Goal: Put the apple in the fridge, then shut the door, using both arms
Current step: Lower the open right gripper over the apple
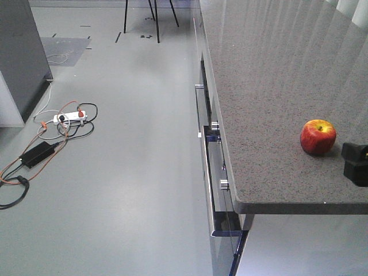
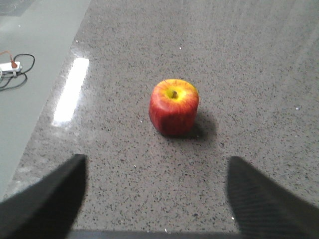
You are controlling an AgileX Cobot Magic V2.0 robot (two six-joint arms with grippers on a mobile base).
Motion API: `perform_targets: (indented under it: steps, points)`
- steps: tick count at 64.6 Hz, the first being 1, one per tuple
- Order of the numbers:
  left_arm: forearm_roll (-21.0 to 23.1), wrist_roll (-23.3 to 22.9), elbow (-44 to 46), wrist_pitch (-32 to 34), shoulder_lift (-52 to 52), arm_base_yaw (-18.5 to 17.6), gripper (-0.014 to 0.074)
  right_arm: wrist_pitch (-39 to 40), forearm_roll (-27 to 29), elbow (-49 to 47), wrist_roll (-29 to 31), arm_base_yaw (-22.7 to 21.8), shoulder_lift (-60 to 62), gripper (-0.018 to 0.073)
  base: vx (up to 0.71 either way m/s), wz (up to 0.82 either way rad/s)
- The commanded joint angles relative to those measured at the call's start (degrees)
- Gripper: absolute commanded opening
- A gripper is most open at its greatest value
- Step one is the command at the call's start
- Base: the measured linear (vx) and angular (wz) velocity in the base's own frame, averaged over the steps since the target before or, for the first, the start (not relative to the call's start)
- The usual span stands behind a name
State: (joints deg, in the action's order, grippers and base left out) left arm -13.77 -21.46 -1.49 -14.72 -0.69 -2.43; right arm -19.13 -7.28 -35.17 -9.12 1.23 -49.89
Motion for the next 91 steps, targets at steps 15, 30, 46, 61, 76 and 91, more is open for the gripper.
perform_targets:
  steps: [15,30,46,61,76,91]
  points:
    - [-0.17,-0.39,-1.21,3.69,-0.81,-0.31,-0.0005,2.09,0.74,-2.11,0.07,-0.36,-0.03,0.0714,0.0,0.0]
    - [-0.17,-0.39,-1.21,3.69,-0.81,-0.31,-0.0005,1.0,-0.56,-3.93,0.69,-0.43,-2.71,0.067,0.0,0.0]
    - [-0.17,-0.39,-1.21,3.69,-0.81,-0.31,-0.0005,-5.47,-2.15,-17.5,0.69,-0.43,-12.66,0.0643,0.0,0.0]
    - [-0.17,-0.39,-1.21,3.69,-0.81,-0.31,-0.0005,-10.86,-3.06,-30.98,0.69,-0.52,-22.9,0.063,0.0,0.0]
    - [-0.17,-0.39,-1.21,3.69,-0.81,-0.31,-0.0005,-13.62,-3.0,-38.72,0.5,-0.52,-31.75,0.0617,0.0,0.0]
    - [-0.17,-0.39,-1.21,3.69,-0.81,-0.31,-0.0005,-13.9,-3.0,-42.91,0.43,-0.52,-39.98,0.0611,0.0,0.0]
